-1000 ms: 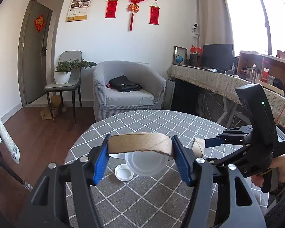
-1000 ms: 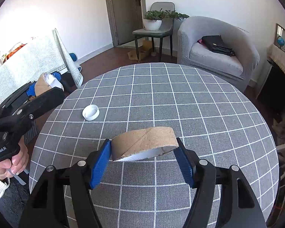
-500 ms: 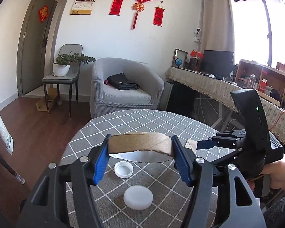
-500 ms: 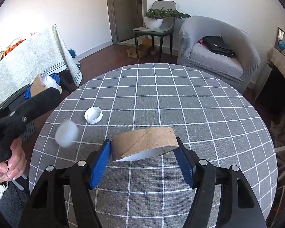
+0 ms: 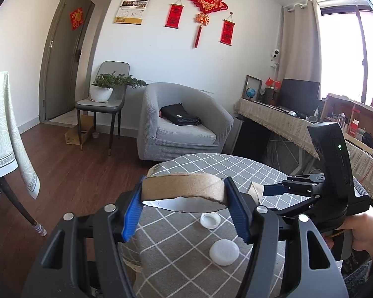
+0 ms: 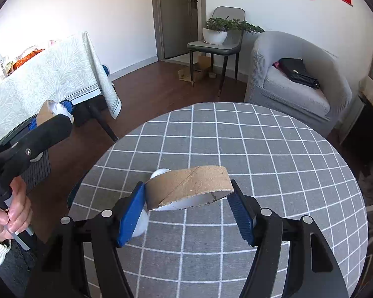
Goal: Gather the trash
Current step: 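Lift both cardboard pieces up off the table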
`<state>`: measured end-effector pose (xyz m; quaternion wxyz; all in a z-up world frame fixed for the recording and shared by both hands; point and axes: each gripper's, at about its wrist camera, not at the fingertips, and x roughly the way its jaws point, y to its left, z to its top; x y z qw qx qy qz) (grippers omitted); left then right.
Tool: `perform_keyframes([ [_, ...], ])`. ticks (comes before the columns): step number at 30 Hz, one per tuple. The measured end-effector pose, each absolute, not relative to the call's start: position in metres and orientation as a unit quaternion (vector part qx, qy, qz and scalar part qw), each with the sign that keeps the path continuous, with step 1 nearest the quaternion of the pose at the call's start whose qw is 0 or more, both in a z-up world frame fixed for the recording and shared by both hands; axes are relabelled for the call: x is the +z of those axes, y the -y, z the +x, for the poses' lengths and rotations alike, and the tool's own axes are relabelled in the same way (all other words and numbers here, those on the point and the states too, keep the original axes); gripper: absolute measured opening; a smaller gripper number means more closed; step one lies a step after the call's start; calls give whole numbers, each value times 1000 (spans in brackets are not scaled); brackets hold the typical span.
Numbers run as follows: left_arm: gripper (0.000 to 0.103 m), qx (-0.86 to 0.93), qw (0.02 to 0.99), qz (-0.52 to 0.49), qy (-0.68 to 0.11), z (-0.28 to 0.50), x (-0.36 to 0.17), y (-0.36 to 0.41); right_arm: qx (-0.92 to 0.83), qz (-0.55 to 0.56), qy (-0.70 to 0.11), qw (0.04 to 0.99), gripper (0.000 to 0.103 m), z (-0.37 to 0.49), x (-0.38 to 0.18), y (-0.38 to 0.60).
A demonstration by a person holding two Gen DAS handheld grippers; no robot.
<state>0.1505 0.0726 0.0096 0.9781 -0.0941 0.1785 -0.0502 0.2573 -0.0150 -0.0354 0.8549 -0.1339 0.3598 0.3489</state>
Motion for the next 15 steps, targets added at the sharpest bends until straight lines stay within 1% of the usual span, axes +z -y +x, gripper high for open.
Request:
perform_keyframes([
  [9, 65, 14, 972, -93, -215, 130, -6, -133, 381, -141, -348, 845, 68, 247, -27, -40],
  [15, 65, 47, 961, -99, -256, 121, -24, -170, 402, -146, -346, 835, 68, 239, -26, -81],
])
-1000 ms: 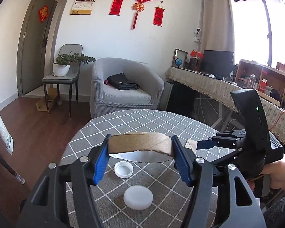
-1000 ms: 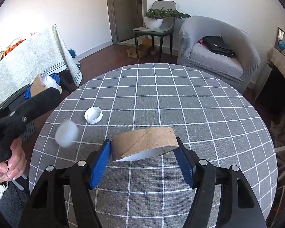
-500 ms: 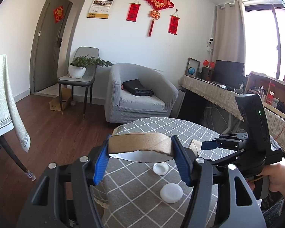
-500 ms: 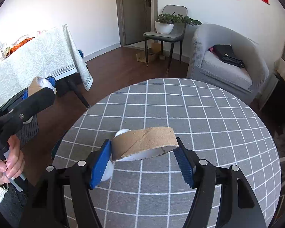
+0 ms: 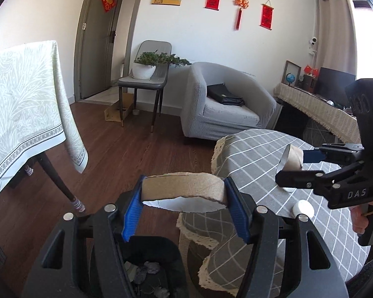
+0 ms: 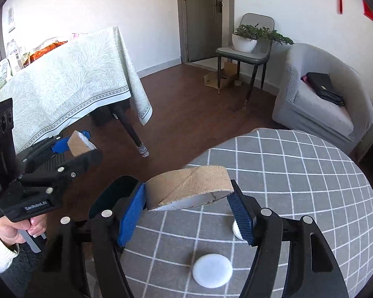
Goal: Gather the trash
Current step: 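Lift both cardboard pieces up off the table, then carry both cardboard pieces over the bin and open the left tool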
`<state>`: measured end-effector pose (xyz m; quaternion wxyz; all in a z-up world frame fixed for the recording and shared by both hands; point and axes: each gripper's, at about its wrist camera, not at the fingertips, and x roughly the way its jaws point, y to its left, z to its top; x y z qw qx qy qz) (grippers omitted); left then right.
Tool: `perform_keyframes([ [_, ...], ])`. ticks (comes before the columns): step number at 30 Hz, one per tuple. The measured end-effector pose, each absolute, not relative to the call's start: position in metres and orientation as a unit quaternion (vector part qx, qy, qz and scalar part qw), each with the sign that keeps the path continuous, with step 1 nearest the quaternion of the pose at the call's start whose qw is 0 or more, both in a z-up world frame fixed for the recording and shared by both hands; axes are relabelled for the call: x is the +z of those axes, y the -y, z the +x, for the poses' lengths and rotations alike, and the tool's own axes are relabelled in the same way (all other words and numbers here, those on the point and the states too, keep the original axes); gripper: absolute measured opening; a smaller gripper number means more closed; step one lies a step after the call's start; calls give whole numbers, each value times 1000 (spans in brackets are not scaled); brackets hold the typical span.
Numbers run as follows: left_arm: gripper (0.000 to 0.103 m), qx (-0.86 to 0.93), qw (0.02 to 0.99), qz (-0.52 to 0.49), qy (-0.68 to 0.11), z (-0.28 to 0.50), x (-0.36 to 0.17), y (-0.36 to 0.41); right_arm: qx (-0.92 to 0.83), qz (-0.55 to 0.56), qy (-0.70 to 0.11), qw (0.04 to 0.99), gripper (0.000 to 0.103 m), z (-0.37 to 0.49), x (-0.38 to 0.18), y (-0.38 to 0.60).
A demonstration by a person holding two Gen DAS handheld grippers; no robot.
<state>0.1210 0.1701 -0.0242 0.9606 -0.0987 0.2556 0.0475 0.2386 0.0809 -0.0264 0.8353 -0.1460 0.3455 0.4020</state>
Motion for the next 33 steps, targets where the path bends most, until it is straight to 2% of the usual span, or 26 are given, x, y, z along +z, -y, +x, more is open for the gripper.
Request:
perform_keyframes([
  [9, 65, 82, 936, -95, -328, 118, -63, -209, 427, -149, -349, 821, 68, 226, -31, -129],
  [16, 65, 102, 886, -93, -442, 126, -120, -232, 436, -150, -366, 808, 68, 223, -43, -160],
  [24, 65, 101, 838, -98, -527, 127, -161, -249, 426, -155, -390, 802, 68, 227, -60, -184],
  [33, 74, 99, 826, -98, -546, 111, -171, -265, 419, -156, -421, 789, 68, 230, -79, -208],
])
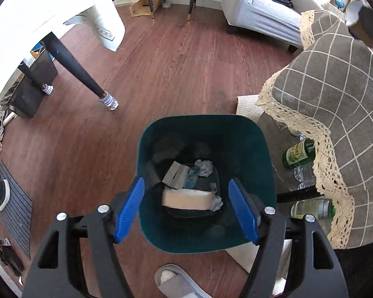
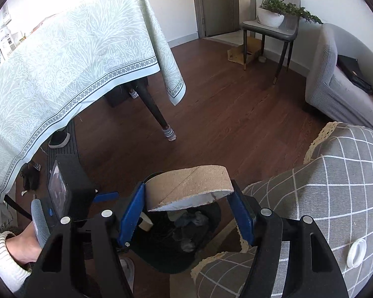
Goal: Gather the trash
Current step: 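Carry both cardboard pieces over the bin and open the left tool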
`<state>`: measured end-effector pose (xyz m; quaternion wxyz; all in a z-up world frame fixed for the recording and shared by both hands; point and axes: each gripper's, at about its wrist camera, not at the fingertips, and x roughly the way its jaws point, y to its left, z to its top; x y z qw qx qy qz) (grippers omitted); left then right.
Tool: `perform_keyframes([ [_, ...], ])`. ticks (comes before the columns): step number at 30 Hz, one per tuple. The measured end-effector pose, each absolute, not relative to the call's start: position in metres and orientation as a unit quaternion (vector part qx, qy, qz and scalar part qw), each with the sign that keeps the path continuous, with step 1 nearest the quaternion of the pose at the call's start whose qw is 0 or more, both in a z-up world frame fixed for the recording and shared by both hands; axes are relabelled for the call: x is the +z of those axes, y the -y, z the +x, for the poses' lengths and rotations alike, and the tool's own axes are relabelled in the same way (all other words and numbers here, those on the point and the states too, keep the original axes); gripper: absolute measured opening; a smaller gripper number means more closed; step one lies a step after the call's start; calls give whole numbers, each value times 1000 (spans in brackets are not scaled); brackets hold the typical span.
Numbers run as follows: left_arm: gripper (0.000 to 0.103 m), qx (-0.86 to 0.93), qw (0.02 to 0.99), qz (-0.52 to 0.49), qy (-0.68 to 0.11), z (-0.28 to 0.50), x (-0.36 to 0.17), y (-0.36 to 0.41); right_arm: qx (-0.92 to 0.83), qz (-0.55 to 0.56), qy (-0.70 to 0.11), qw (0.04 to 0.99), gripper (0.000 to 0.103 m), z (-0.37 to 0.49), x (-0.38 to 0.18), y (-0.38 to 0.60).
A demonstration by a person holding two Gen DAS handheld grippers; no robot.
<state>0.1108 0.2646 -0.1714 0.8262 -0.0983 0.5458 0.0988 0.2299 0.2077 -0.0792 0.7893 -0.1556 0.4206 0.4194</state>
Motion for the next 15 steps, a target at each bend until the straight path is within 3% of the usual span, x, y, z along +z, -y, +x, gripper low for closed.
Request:
perform_keyframes([
  [9, 73, 129, 840, -116, -514, 91, -141, -291, 421, -170, -438, 776, 68, 221, -101, -234],
  [15, 65, 157, 858, -128, -471, 77, -111, -307, 428, -196, -456, 755, 68, 205, -129, -259],
])
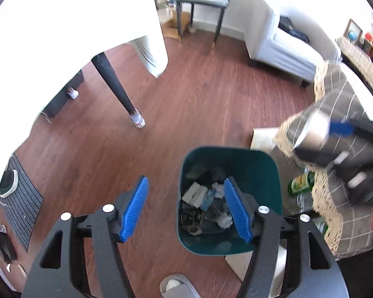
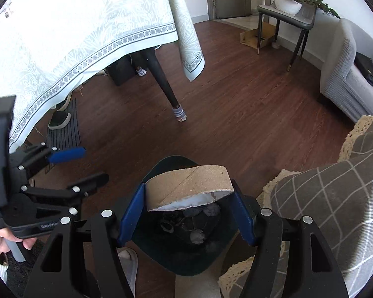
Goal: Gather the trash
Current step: 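Carry both cardboard pieces over the bin and open the left tool, then open the right tool to drop its cardboard piece into the bin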
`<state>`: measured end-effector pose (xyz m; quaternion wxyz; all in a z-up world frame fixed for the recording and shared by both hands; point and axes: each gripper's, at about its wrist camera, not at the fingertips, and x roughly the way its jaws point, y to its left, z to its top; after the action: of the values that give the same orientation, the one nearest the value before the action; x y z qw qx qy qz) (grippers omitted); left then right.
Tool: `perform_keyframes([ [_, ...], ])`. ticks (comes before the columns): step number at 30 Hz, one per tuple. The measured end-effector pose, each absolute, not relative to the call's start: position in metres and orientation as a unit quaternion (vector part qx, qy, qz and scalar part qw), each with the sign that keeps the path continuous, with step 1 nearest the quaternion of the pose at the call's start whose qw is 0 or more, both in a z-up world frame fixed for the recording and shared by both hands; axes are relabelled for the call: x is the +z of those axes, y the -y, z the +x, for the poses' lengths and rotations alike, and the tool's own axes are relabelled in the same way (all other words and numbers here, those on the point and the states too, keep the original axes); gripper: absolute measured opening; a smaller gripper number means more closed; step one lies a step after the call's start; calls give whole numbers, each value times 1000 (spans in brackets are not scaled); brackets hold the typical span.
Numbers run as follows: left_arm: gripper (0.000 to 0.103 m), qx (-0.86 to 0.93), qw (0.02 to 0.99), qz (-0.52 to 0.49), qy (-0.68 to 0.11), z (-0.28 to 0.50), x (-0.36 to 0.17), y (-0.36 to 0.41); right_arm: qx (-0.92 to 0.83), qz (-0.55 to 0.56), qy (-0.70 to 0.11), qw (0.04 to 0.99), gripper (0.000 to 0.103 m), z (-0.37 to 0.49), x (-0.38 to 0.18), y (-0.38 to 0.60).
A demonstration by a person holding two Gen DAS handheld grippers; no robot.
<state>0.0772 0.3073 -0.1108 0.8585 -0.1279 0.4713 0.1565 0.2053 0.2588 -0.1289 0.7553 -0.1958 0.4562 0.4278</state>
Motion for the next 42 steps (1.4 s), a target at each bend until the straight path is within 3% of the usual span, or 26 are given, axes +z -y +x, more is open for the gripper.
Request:
perform_keyframes([
  [12, 47, 171, 892, -121, -401, 61, -50, -311, 412, -233, -510, 718, 68, 204, -201, -287],
  [23, 43, 144, 911, -123, -366, 60, -17, -295, 382, -261, -539, 704, 71, 203, -243, -283],
  [26, 43, 140, 915, -122, -357, 59, -8, -292, 372, -268, -539, 707, 79, 205, -246, -277],
  [39, 43, 129, 930, -122, -322, 55, 20, -277, 406, -247, -514, 714, 79, 197, -211, -252],
  [42, 45, 130, 933, -116, -316, 56, 26, -271, 426, -244, -494, 718, 74, 188, -190, -249],
])
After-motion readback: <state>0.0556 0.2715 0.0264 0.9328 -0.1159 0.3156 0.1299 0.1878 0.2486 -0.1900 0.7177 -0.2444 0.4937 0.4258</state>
